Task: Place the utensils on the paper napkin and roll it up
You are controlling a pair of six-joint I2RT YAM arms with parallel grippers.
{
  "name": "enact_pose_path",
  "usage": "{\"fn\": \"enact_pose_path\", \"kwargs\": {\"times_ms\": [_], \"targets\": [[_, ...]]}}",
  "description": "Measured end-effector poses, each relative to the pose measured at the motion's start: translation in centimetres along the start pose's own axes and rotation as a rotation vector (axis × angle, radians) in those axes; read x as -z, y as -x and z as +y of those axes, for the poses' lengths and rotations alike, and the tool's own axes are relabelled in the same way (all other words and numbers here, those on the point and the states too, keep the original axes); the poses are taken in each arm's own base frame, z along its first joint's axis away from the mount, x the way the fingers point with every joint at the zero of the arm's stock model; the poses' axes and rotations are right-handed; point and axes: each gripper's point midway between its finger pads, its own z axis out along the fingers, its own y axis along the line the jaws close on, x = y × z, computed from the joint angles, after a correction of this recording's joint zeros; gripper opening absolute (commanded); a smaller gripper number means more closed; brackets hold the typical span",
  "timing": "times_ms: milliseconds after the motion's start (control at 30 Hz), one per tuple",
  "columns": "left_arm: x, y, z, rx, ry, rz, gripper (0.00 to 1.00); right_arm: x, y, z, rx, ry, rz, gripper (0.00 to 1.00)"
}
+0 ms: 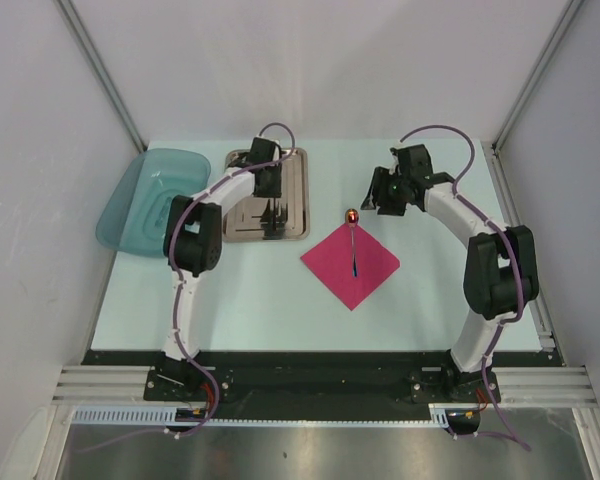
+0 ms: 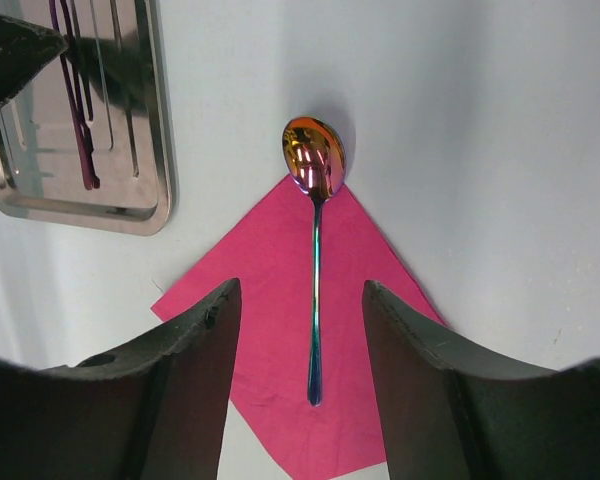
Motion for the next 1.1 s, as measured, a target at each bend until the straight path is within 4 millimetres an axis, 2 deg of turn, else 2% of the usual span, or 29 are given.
{"fn": "enact_pose_path", "kwargs": {"times_ms": [133,200,233,267,467,533,633,733,900,967,1100], "targets": [[-1.1,-0.3,0.4,-0.001,0.025,0.023,0.28,0.3,0.4,-0.4,-0.012,0.005,-0.01,0.57],[-1.4,0.4,0.2,-0.001,0.026,0.017,0.16,0.6,0.6,-0.4,-0.018,0.009,-0.022,0.57],[-1.7,0.4,0.2,0.0,0.026,0.02,0.05,0.7,0.7,-0.5,-0.02,0.009,-0.025,0.57],[-1.8,0.5,0.3,-0.004,0.033,0.023,0.0,0.9,0.7,-0.6,-0.022,0.008,-0.028,0.58],[-1.6,0.5,0.1,0.004,0.032,0.032,0.0,0.9,0.6,-1.1,-0.031,0.007,-0.027,0.57],[-1.2,0.2,-0.1,0.015,0.033,0.043,0.0,0.9,-0.2,-1.6,-0.04,0.007,-0.014,0.58],[0.5,-1.2,-1.1,0.045,0.034,0.078,0.0,1.3,-1.6,-3.0,-0.064,-0.005,0.007,0.59],[3.6,-2.2,-3.4,0.083,0.023,0.092,0.0,2.0,-1.8,-4.3,-0.093,-0.019,0.004,0.59],[10.6,-2.4,-9.6,0.164,-0.102,0.02,0.0,2.8,-0.9,-5.2,-0.119,-0.009,-0.017,0.6],[12.6,-2.2,-12.0,0.187,-0.154,-0.007,0.0,2.8,-1.0,-5.1,-0.122,0.004,-0.011,0.61],[13.7,-2.6,-15.9,0.217,-0.223,-0.021,0.0,3.1,-2.1,-5.0,-0.123,0.017,0.0,0.62]]}}
